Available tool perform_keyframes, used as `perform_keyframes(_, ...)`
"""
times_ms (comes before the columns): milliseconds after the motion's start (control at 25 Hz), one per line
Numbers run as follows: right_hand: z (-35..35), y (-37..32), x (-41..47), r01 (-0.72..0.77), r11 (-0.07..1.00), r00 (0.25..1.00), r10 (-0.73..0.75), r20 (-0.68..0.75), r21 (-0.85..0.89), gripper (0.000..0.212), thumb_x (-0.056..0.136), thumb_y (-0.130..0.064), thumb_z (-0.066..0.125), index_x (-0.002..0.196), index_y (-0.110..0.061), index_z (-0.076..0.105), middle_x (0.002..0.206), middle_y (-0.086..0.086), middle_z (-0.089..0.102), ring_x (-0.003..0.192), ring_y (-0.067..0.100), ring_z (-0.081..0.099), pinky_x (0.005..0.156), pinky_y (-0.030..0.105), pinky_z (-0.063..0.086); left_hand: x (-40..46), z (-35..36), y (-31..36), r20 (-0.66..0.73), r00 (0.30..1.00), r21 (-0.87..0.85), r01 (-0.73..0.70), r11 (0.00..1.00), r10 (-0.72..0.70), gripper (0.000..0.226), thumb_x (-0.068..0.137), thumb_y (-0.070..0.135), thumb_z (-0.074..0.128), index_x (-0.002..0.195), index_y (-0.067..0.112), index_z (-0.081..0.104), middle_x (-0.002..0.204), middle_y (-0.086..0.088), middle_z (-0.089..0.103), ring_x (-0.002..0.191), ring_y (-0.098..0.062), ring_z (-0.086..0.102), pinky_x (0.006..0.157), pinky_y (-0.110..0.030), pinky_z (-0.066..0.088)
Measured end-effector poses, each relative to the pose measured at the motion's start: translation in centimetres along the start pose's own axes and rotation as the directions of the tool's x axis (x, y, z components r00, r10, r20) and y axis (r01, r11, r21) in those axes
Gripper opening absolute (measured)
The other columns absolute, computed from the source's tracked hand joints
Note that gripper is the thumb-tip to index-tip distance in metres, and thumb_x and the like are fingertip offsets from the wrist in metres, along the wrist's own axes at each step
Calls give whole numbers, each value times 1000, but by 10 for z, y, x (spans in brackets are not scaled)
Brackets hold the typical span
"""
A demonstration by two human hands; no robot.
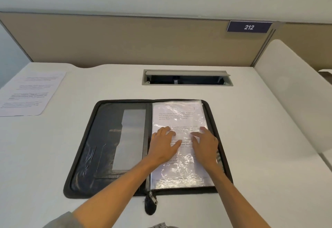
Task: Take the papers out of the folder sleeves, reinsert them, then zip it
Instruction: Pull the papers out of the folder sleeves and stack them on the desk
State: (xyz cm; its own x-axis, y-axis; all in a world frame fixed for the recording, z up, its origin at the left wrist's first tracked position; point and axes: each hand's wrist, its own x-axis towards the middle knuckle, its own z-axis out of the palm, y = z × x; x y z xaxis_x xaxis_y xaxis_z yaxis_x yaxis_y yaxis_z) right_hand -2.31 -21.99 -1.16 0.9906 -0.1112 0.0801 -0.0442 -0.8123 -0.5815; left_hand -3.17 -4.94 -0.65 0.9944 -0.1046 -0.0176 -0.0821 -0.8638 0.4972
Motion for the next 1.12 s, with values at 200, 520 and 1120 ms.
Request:
perform_keyframes(200, -11, -49, -18, 83, 917, 966, -171, 195, 391, 41, 100, -23, 51, 141, -24, 48, 140, -10, 51, 113, 8, 59, 101, 32, 47, 4, -30, 18, -11, 968, -443, 218, 869, -249, 59, 89, 68, 45, 126, 23, 54, 114, 6, 64, 104, -14, 60, 93, -36, 48)
perform_keyframes(520, -31, -92, -33, -51, 732, 901, -260, 347, 679, 46, 97, -31, 58, 140, -36, 44, 122, -12, 65, 105, 6, 66, 93, 27, 52, 19, -105, -43, 175, 848, -793, 423, 439, -501, 15, 90, 8, 57, 95, 1, 69, 88, -17, 70, 74, -22, 63, 69, -35, 55)
perform_keyframes(1120, -10, -13, 12, -36, 965, 964, 102, 246, -259, 90, 95, -55, 48, 155, -5, 4, 162, 10, 18, 149, 24, 16, 120, 50, 13, -1, -138, -138, -174, 795, -341, 505, 793, -581, 93, 76, 9, 71, 152, 15, 16, 134, -13, 49, 119, -33, 51, 89, -41, 44)
